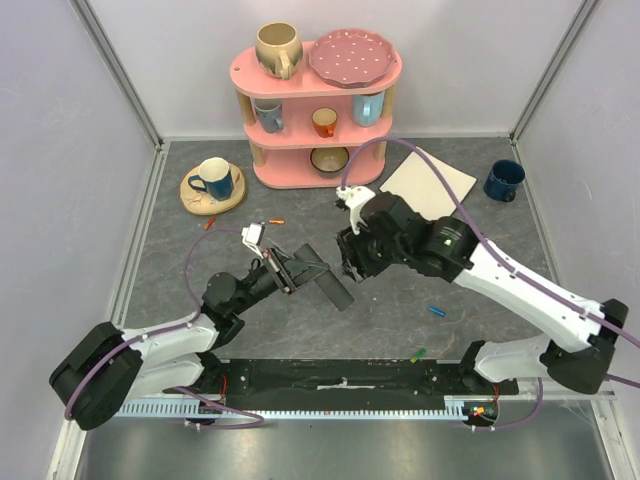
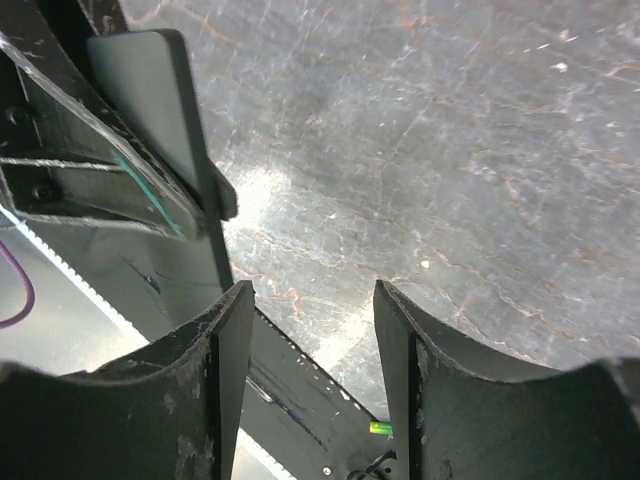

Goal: Load the batteries into the remote control

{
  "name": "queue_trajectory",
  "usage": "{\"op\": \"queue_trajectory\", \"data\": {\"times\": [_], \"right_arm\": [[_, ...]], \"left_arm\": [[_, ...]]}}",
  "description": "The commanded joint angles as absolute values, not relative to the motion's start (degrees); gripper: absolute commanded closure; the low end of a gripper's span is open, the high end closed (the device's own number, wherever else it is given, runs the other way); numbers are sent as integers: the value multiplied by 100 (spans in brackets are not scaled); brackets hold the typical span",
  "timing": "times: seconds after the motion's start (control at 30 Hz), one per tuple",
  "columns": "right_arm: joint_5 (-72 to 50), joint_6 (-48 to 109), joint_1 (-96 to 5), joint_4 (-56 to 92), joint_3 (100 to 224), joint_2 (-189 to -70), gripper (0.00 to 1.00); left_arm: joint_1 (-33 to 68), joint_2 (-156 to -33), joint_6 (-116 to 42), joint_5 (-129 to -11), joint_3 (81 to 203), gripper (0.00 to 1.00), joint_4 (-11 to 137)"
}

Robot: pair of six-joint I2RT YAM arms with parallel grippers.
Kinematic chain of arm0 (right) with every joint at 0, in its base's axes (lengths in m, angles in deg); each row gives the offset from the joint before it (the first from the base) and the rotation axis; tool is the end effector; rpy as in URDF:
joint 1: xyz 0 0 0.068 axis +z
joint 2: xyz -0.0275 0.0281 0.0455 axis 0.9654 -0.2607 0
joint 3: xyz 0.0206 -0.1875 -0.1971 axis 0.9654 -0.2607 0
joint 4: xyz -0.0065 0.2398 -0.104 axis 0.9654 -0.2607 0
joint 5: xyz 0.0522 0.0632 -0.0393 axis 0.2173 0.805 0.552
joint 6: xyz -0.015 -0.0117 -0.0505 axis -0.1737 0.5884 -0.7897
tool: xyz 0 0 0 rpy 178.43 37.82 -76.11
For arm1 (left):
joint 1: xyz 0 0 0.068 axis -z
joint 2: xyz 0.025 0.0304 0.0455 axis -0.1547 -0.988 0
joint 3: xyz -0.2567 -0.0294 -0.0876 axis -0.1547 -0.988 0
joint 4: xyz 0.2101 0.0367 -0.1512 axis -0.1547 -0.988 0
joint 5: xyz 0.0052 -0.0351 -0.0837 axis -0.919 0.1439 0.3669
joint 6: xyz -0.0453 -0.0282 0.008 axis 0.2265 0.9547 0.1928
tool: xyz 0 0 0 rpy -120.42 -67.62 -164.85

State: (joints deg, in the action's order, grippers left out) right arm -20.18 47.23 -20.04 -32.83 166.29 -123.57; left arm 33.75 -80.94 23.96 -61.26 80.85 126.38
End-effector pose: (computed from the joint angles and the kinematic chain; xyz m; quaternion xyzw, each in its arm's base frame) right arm 0.1548 0.2182 0.3687 -0.2475 0.8955 0.2241 0.2943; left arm 0.1405 -0.1434 0.2217 -0.0436 0.6133 -0.7090 0.3453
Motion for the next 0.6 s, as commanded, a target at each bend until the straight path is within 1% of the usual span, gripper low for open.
{"op": "queue_trajectory", "data": {"times": [0.0,0.1,0.13,0.17,0.2,0.23,0.27,0.33,0.37,0.4,0.47,0.5,0.57], "right_arm": [[-2670,4688,-2049,-3085,16736,-11764,41],[-3092,4793,-2057,-2603,16193,-11194,39],[-3347,4915,-2049,-2436,15808,-10888,39],[-3497,4942,-2040,-2130,15613,-10763,38],[-3655,4986,-2049,-2031,15437,-10666,37],[-3970,5039,-2049,-1978,15183,-10560,37],[-4078,5066,-2049,-1943,15084,-10542,37],[-4297,5075,-2049,-1942,14865,-10542,37],[-4481,5083,-2040,-1934,14785,-10533,37],[-4553,5066,-2049,-1899,14645,-10524,36],[-4867,5057,-2049,-1846,14539,-10480,36],[-5000,5153,-2049,-1854,14443,-10454,36],[-5264,5250,-2049,-1845,14337,-10393,36]], "left_arm": [[3127,-7809,2332,-5721,8105,98,12835],[2907,-7547,2122,-5616,8219,98,12089],[2846,-7467,1843,-5563,8333,98,11121],[2784,-7370,1640,-5528,8708,98,10546],[2775,-7213,1116,-5614,8947,98,9765],[2775,-7176,832,-5720,9480,98,8470],[2775,-7185,559,-5860,9755,98,7735],[2775,-7342,-144,-6597,10326,98,6494],[2784,-7447,-355,-6895,10851,98,5322],[2775,-7588,-671,-7533,11091,98,4884],[2775,-8079,-893,-8204,11714,98,3744],[2784,-8247,-1059,-8704,11883,98,3441],[2784,-8800,-1069,-9129,12349,98,2983]]}}
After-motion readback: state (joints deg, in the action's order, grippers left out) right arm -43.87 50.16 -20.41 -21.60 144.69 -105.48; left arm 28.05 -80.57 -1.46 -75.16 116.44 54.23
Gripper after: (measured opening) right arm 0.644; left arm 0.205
